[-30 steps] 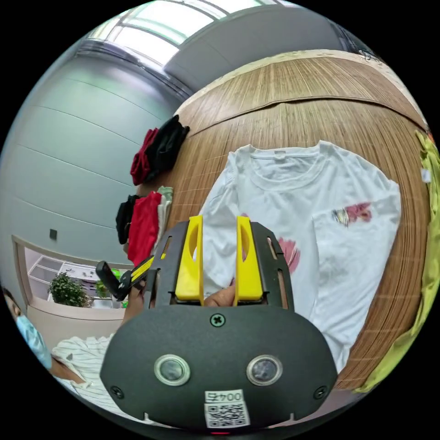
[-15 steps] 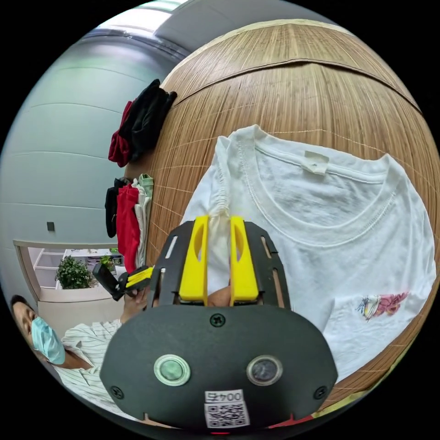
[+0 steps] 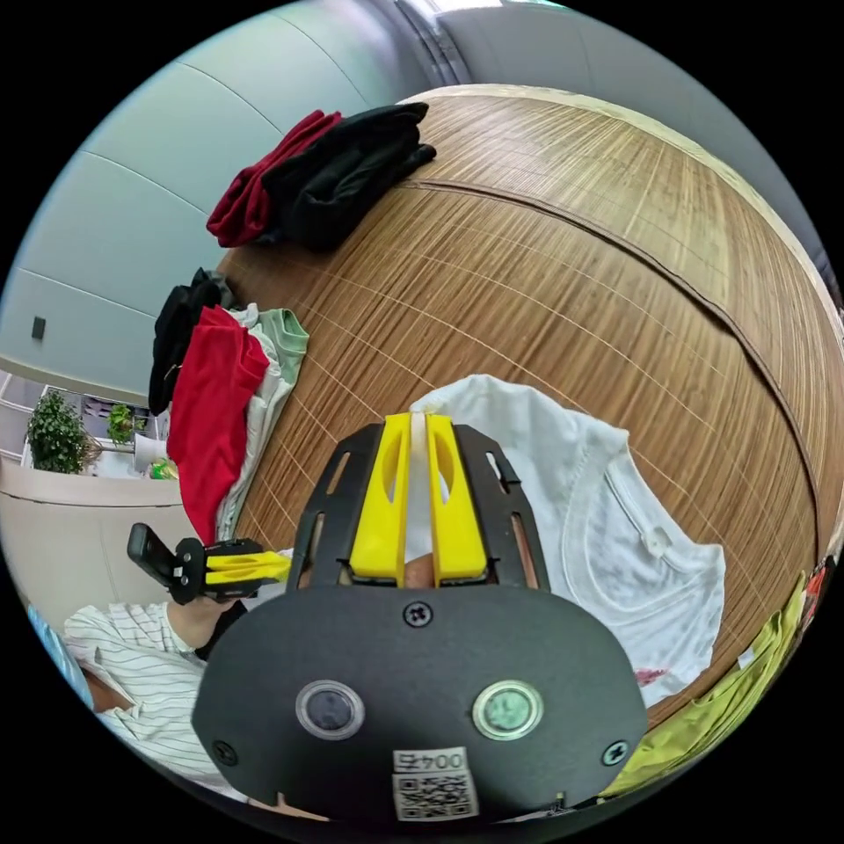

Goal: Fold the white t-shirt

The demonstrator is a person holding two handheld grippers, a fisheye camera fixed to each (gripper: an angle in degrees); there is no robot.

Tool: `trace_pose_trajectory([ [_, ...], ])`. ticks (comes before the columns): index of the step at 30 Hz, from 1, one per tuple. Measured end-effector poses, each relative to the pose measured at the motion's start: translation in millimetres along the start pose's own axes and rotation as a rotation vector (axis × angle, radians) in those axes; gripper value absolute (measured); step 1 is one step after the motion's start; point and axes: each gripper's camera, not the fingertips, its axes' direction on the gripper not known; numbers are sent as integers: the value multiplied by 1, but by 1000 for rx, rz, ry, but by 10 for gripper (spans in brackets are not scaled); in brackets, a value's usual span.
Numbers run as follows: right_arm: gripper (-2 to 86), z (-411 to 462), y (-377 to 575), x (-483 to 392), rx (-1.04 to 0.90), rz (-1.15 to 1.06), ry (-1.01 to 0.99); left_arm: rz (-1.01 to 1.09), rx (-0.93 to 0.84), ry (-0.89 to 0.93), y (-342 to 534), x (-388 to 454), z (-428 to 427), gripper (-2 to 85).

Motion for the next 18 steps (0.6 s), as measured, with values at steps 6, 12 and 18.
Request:
trace_pose_trajectory([
  [6,52,68,-33,3,-130,84,9,-40,-53,30,-11,-20,12,1],
  [12,64,57,-43,13,-245,142,-10,-51,-75,17,-18,-31,18,1],
  [18,63,26,-41,-3,-262,86,112,-37,-73,-12,-22,-34,20,1],
])
